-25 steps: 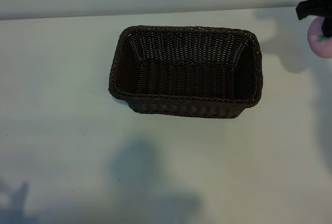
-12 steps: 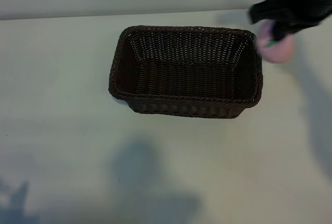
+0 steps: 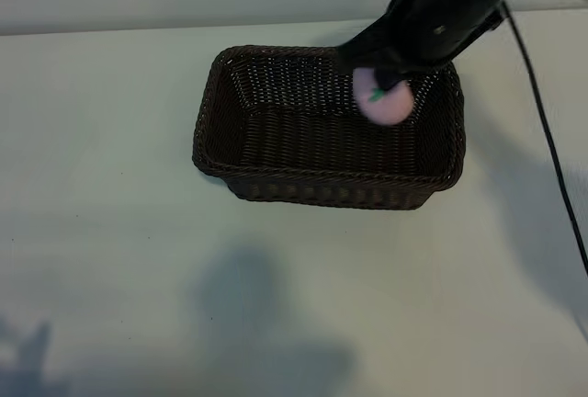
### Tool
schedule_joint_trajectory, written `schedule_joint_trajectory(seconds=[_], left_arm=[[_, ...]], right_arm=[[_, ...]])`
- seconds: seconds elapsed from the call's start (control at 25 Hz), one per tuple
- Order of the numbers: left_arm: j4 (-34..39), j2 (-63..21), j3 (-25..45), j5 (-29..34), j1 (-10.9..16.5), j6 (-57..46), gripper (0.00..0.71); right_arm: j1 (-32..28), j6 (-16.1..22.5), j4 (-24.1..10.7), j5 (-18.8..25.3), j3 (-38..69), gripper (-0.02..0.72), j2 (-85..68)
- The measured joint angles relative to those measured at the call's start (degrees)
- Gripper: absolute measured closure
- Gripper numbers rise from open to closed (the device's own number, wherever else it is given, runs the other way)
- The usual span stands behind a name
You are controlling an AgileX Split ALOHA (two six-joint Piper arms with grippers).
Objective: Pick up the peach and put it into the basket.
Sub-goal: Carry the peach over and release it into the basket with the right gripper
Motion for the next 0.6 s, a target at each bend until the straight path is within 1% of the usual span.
schedule_joint_trajectory(seconds=[0.16, 0.44, 0.52, 0.6], left_arm=[[0.0, 0.0, 0.0, 0.0, 0.0, 0.0, 0.116], [0.0, 0.0, 0.0, 0.0, 0.0, 0.0, 0.116], [0.0, 0.0, 0.0, 0.0, 0.0, 0.0, 0.116], [0.0, 0.0, 0.0, 0.0, 0.0, 0.0, 0.116]], right_arm=[[0.1, 0.0, -0.1, -2.1, -0.1, 0.658, 6.1], [0.1, -0.1, -0.1, -3.0, -0.1, 0.653, 10.4], [0.1, -0.1, -0.1, -3.4, -0.1, 0.638, 10.4], [0.1, -0.1, -0.1, -3.4, -0.1, 0.595, 10.4]])
